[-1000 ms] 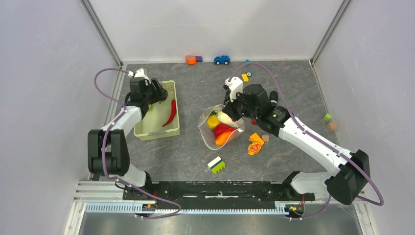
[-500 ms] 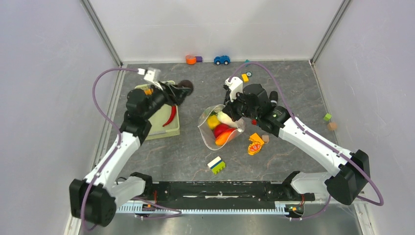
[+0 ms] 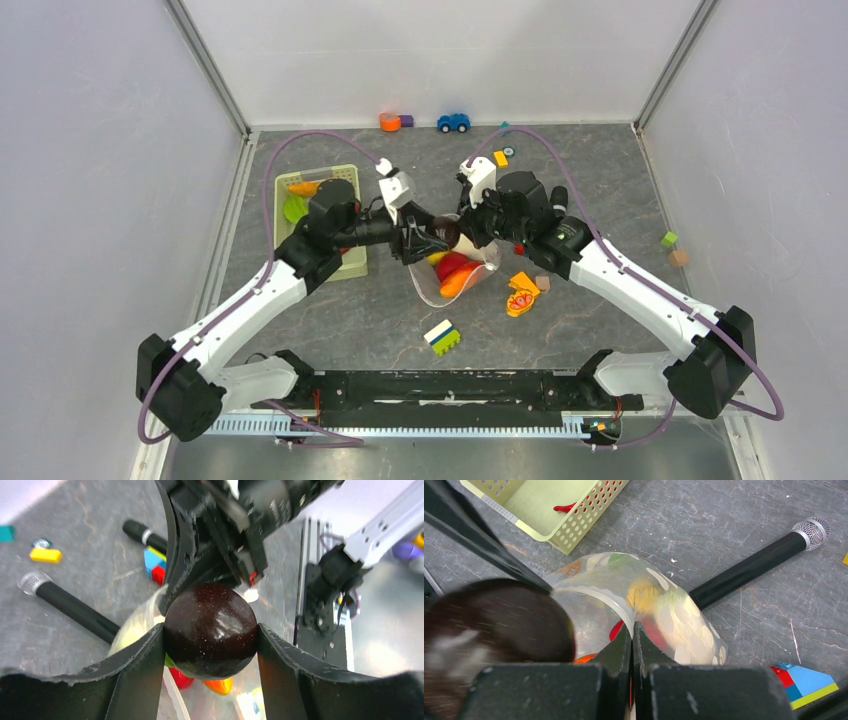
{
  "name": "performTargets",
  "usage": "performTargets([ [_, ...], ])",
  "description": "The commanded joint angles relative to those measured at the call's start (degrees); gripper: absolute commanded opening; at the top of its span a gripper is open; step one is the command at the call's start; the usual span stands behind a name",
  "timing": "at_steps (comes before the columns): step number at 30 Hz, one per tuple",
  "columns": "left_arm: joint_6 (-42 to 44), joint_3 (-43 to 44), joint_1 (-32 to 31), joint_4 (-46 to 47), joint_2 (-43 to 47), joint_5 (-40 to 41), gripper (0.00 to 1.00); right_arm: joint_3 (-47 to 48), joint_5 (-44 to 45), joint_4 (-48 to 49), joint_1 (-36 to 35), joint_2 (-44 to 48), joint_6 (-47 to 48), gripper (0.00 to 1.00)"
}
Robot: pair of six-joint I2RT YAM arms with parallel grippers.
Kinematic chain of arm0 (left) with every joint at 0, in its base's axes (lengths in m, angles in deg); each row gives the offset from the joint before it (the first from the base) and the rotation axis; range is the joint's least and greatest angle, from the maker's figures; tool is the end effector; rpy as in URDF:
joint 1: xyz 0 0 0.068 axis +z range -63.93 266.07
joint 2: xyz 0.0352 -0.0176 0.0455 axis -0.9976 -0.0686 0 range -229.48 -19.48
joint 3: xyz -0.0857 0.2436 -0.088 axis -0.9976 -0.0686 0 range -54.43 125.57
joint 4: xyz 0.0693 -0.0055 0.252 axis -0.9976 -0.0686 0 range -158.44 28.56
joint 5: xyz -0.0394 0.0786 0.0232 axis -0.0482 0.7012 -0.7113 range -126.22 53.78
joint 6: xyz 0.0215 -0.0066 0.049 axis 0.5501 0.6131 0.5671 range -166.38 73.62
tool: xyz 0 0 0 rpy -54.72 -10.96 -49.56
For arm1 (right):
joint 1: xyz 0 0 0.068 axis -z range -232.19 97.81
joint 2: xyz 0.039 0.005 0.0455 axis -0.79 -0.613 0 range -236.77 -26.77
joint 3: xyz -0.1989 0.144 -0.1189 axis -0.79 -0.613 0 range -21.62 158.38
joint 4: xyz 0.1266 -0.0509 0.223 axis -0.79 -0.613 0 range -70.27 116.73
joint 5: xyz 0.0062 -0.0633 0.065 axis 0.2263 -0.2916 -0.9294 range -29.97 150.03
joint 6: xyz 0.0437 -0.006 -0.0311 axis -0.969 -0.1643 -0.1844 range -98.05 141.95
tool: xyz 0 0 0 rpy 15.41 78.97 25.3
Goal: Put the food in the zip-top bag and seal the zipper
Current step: Place the fake fruit in the zipper food storage bag.
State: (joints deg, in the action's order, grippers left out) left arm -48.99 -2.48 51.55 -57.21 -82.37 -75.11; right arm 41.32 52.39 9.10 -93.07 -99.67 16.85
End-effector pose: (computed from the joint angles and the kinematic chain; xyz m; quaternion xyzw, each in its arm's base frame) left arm 0.1954 -0.1616 0.3490 0.4064 0.6167 -0.4353 0.5148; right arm 0.2169 0.1939 0.3319 -0.2950 0.8016 0.2543 0.4537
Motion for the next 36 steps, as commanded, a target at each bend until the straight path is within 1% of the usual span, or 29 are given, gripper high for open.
performTargets([
  [1, 10.8, 5.0, -0.7, -12.0, -3.1, -4.8, 0.49, 1.0, 0.1, 2.1, -0.2, 1.9, -0.1, 0.00],
  [3, 12.2, 4.8, -0.8, -12.8, -3.2, -6.8, 0.50, 1.1, -0.1, 2.1, -0.2, 1.8, 0.1, 0.00],
  [5, 14.1, 4.6, -0.9, -13.9, -3.1, -8.2, 0.54, 1.1, 0.1, 2.1, -0.2, 1.9, 0.2, 0.00],
  [6, 14.1, 4.4, -1.0, -14.1, -3.0, -8.1, 0.57, 1.1, 0.1, 2.1, -0.2, 1.8, 0.1, 0.00],
  [8, 14.3, 4.6, -1.1, -14.7, -3.1, -7.9, 0.58, 1.1, -0.2, 2.1, -0.2, 1.8, 0.0, 0.00],
  [11, 15.8, 5.2, -1.4, -16.9, -3.5, -7.2, 0.65, 1.0, -0.4, 2.1, -0.2, 1.7, 0.0, 0.00],
  [23, 15.5, 7.0, -1.7, -19.0, -6.0, -2.5, 0.71, 0.7, -0.8, 2.2, -0.2, 2.3, -0.4, 0.00],
  [26, 15.3, 7.3, -1.7, -19.0, -6.9, -0.8, 0.77, 0.7, -0.5, 2.2, -0.2, 2.2, -0.3, 0.00],
  [27, 15.2, 7.7, -1.7, -19.6, -7.2, -0.2, 0.81, 0.7, -0.6, 2.2, -0.3, 2.2, -0.3, 0.00],
  [29, 15.5, 8.6, -1.7, -20.9, -7.9, 1.2, 0.94, 0.7, -0.8, 2.2, -0.3, 2.2, -0.2, 0.00],
  [30, 15.5, 8.8, -1.7, -21.1, -8.1, 2.2, 0.99, 0.7, -0.7, 2.2, -0.2, 2.2, 0.0, 0.00],
  [33, 15.3, 8.9, -1.7, -21.3, -8.2, 4.2, 1.00, 0.7, -0.5, 2.2, -0.2, 2.3, 0.0, 0.00],
  [36, 15.4, 8.7, -1.7, -21.0, -7.1, 3.2, 1.00, 0.7, -0.7, 2.2, -0.2, 2.2, 0.0, 0.00],
])
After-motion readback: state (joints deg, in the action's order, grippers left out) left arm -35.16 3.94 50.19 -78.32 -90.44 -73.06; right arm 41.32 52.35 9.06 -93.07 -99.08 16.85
